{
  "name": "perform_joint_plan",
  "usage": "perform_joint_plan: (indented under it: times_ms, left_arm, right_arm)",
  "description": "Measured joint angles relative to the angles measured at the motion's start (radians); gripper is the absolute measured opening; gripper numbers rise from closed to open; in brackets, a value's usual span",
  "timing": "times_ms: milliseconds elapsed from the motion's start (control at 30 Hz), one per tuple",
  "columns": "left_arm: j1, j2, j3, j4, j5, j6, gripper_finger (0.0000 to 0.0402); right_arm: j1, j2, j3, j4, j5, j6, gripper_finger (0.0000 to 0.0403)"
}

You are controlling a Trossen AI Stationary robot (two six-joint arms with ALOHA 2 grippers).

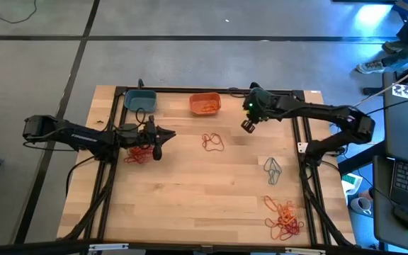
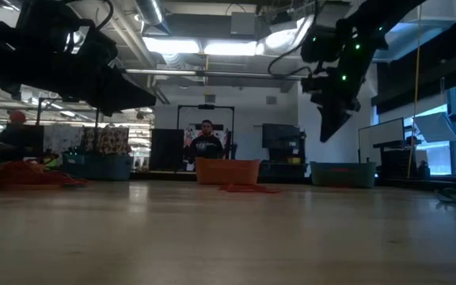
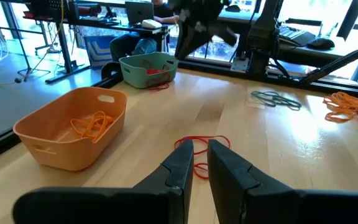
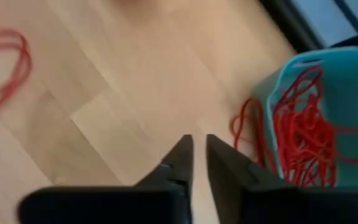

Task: Sort rubber bands into baskets
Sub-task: Put the red rubber band into the green bin

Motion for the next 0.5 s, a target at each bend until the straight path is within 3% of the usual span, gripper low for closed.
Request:
perform_joint_plan:
  times_ms: [233,500]
  left_arm:
    - [0.000,0.000,0.000,0.001,0.000,-0.001,0.0045]
    - [0.000,0.000,0.000,0.005,0.000,-0.010,0.0045]
  right_arm:
    - [-0.002,0.112,0.000,-0.011,-0.008,0.032,0.0124]
    - [-0.002,0.236,0.000,-0.022,0.078,0.223,0.0122]
